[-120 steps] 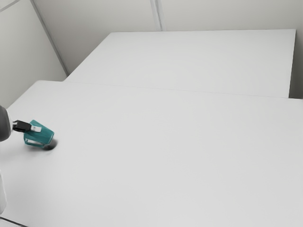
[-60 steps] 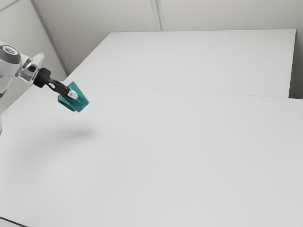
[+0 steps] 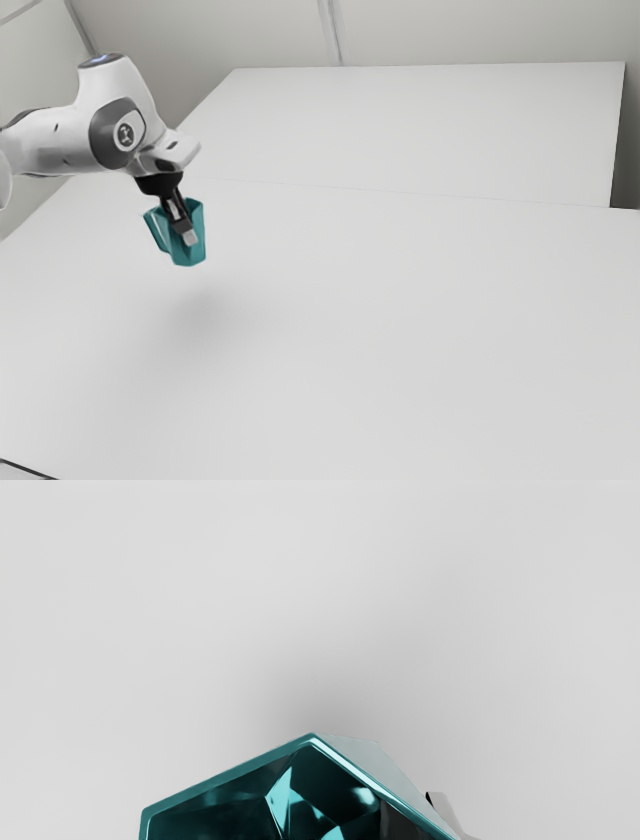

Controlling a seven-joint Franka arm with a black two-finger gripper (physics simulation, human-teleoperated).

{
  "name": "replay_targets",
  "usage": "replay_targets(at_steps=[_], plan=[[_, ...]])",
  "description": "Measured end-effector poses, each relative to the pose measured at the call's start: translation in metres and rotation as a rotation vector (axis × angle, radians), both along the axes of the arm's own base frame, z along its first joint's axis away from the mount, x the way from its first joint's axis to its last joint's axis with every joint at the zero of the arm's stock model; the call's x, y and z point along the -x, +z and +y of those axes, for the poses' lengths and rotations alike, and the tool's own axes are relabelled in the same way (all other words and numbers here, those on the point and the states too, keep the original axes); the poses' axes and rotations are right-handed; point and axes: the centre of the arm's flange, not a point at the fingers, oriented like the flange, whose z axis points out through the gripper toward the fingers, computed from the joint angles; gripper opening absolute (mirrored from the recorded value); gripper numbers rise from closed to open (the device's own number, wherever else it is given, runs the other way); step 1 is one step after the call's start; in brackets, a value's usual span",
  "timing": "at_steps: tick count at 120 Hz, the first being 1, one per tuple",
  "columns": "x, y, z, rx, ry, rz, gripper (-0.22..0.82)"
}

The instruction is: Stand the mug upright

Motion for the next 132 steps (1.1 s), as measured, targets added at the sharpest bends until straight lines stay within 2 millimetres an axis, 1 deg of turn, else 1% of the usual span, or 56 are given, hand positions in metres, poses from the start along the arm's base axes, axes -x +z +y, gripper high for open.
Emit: replay_targets(at_steps=[19, 26, 31, 36, 44, 50, 57, 73, 98, 113, 132], plan=[[-0.001, -0.023, -0.054, -0.066, -0.006, -0.027, -0.16], [0.007, -0.030, -0.071, -0.088, -0.006, -0.041, -0.16], [0.015, -0.035, -0.078, -0.099, 0.002, -0.056, -0.16], [0.022, -0.039, -0.076, -0.111, 0.023, -0.075, -0.16], [0.026, -0.048, -0.065, -0.125, 0.073, -0.104, -0.16], [0.026, -0.055, -0.061, -0.128, 0.105, -0.129, -0.16], [0.023, -0.061, -0.060, -0.126, 0.131, -0.158, -0.16], [0.024, -0.075, -0.070, -0.112, 0.169, -0.210, -0.15], [0.023, -0.087, -0.091, -0.086, 0.203, -0.260, -0.16], [0.034, -0.103, -0.095, -0.080, 0.232, -0.246, -0.16], [0.040, -0.109, -0.095, -0.075, 0.277, -0.239, -0.16]])
